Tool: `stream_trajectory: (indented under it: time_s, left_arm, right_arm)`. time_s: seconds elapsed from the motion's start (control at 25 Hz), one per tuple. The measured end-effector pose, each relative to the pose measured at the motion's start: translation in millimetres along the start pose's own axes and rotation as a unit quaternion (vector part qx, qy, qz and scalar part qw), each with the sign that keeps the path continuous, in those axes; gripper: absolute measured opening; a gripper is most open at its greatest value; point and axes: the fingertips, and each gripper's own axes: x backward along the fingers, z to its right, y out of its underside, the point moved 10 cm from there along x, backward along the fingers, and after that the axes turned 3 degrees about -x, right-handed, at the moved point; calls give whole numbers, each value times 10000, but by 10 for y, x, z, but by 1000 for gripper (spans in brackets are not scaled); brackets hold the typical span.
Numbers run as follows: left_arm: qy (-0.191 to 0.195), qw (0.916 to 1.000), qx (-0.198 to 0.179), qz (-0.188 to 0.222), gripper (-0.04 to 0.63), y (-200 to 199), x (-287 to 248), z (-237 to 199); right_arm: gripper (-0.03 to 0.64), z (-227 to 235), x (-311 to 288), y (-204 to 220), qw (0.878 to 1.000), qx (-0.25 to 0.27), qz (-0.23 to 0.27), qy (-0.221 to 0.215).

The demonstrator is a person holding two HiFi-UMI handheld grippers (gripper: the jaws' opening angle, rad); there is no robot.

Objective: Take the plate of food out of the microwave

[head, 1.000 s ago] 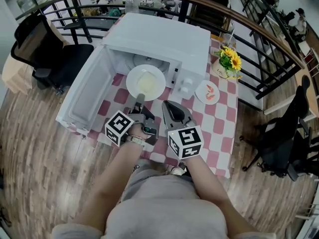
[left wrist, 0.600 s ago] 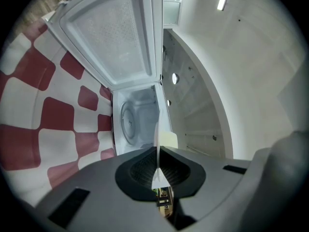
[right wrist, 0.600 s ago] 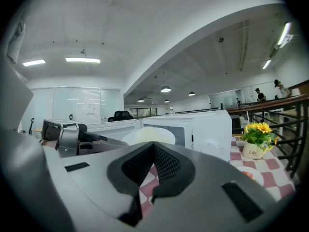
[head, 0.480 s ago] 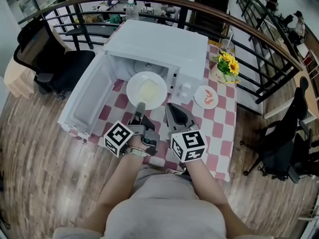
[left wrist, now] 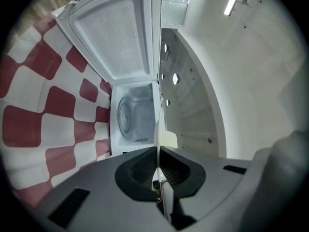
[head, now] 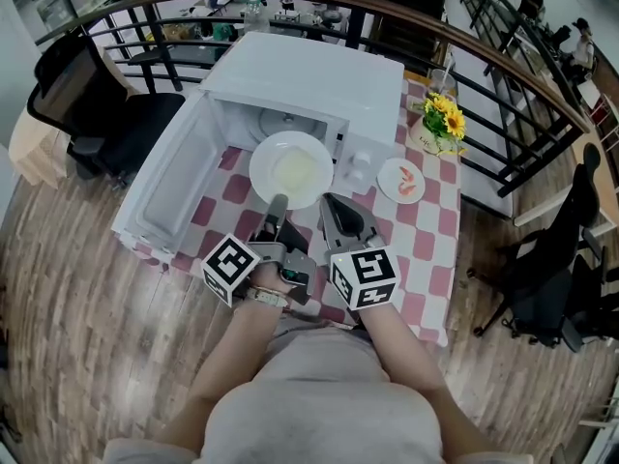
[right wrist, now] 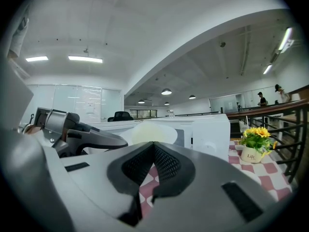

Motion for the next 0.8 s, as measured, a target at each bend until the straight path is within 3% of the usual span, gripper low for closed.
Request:
stream_trajectory:
  time_s: [0.8]
  left_arm:
    - [-21,10000,-19,41,15,44,75,-46]
  right_arm:
    - [23,-41,52,0,9999,64,84,-27]
